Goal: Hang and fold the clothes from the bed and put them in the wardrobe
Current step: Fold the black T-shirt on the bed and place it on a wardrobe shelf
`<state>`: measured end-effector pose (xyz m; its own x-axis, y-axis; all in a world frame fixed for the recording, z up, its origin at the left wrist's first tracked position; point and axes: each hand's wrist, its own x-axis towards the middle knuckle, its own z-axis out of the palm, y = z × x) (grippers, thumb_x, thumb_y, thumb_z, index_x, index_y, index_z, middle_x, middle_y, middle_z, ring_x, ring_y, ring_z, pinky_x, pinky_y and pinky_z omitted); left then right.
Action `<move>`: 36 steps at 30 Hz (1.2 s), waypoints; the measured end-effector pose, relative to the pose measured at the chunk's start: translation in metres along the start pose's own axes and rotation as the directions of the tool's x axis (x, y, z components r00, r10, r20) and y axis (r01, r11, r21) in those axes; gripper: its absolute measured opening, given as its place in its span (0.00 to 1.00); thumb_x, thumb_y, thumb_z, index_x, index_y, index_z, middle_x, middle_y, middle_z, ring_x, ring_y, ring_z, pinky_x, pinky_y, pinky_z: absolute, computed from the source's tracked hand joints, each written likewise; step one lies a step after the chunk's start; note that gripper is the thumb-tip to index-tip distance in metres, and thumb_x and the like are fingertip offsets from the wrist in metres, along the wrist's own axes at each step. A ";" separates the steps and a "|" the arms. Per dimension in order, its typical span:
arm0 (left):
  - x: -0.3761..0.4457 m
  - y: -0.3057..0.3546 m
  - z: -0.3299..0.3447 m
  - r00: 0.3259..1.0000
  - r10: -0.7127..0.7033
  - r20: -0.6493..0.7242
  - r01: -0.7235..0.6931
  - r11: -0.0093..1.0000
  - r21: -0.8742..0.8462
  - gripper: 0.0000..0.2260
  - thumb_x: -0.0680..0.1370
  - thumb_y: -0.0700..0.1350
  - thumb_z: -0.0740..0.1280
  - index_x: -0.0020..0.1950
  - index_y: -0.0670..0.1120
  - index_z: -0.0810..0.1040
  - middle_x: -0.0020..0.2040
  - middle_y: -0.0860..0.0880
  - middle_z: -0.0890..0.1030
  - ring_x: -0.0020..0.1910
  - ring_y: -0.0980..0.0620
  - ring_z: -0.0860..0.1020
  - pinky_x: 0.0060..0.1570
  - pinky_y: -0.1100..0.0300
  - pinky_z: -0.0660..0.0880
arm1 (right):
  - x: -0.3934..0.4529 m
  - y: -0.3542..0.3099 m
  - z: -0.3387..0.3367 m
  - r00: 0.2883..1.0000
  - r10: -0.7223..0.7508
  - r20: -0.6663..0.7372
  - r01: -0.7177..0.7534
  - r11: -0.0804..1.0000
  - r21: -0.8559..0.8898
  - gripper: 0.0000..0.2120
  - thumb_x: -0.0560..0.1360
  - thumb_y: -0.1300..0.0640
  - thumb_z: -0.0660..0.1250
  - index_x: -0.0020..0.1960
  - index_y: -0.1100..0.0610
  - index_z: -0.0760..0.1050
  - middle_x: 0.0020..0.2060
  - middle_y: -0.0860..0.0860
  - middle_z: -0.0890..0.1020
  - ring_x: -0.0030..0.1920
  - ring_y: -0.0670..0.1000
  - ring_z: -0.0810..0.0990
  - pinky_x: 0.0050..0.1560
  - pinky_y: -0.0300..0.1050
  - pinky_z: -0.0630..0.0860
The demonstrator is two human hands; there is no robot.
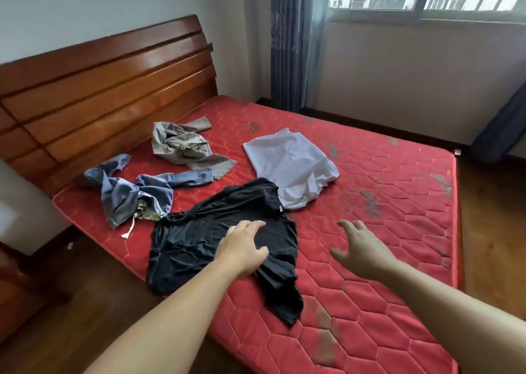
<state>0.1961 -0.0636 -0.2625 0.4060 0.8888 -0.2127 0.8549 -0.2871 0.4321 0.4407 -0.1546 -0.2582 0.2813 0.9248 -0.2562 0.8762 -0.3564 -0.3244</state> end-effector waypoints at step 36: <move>0.491 -0.180 0.246 0.849 0.214 0.483 -0.373 0.890 0.261 0.34 0.75 0.38 0.59 0.78 0.60 0.52 0.80 0.58 0.49 0.63 0.44 0.73 0.50 0.52 0.70 | 0.430 0.007 0.318 0.816 0.458 0.352 -0.528 0.838 0.135 0.38 0.74 0.52 0.65 0.78 0.49 0.49 0.78 0.50 0.50 0.69 0.61 0.67 0.62 0.54 0.70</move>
<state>0.3215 0.3364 -0.6603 0.6838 0.5204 -0.5115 0.6940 -0.6803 0.2357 0.4435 0.1978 -0.6597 0.4927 0.5449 -0.6785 0.5333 -0.8052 -0.2593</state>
